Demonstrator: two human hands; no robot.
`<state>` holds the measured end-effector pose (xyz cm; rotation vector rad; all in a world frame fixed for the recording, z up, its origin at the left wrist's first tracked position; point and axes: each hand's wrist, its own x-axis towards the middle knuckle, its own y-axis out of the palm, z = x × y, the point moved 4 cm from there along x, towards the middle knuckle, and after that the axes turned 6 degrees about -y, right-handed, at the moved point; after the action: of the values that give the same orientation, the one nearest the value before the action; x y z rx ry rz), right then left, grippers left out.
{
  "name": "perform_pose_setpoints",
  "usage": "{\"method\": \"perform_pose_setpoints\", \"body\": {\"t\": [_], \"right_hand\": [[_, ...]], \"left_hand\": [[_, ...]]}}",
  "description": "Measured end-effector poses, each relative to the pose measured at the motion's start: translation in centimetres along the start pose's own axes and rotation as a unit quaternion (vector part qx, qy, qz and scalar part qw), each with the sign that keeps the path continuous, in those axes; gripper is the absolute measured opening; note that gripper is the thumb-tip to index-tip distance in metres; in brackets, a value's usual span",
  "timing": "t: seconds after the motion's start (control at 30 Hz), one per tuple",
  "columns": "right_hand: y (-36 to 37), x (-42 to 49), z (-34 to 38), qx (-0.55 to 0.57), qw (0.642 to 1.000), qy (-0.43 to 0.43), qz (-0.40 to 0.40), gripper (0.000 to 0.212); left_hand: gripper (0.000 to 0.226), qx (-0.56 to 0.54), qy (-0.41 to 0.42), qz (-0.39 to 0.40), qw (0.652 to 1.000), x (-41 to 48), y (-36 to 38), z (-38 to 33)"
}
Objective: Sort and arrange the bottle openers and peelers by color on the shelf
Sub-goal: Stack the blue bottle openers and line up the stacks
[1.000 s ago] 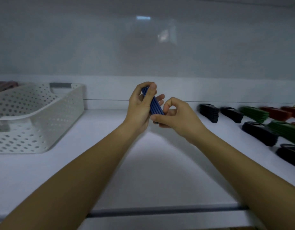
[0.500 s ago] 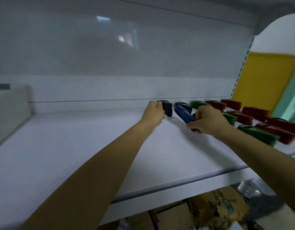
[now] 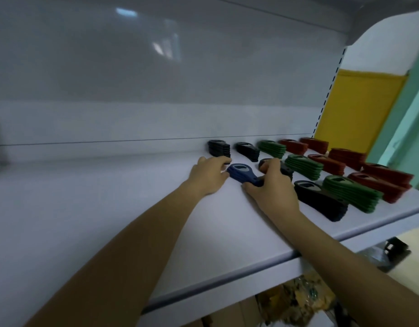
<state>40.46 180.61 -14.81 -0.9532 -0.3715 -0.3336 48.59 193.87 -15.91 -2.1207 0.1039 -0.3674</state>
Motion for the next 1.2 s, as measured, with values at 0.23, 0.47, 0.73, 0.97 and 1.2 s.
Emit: {"method": "perform_pose_setpoints", "body": {"t": [0.23,0.47,0.73,0.97,1.2], "right_hand": [[0.3,0.3,-0.1,0.017,1.0,-0.026,0.007,0.029],[0.5,0.5,-0.3,0.034,0.999,-0.029,0.007,0.021],[0.6,0.6,-0.4,0.049,0.998,-0.039,0.012,0.023],[0.2,0.3,1.2,-0.056,0.986,-0.153,-0.04,0.038],[1.3,1.7,6.8,-0.085,0.937,-0.339,0.024,0.043]], "left_hand": [[0.032,-0.077,0.063,0.016,0.995,0.4,0.2,0.4],[0.025,-0.116,0.088,-0.007,0.989,0.1,-0.5,0.0],[0.023,-0.129,0.08,-0.01,0.988,0.2,-0.4,0.3],[0.023,-0.013,0.051,-0.058,0.997,-0.6,-2.8,1.6],[0.032,0.174,-0.021,-0.125,0.977,-4.1,-12.0,3.4]]}}
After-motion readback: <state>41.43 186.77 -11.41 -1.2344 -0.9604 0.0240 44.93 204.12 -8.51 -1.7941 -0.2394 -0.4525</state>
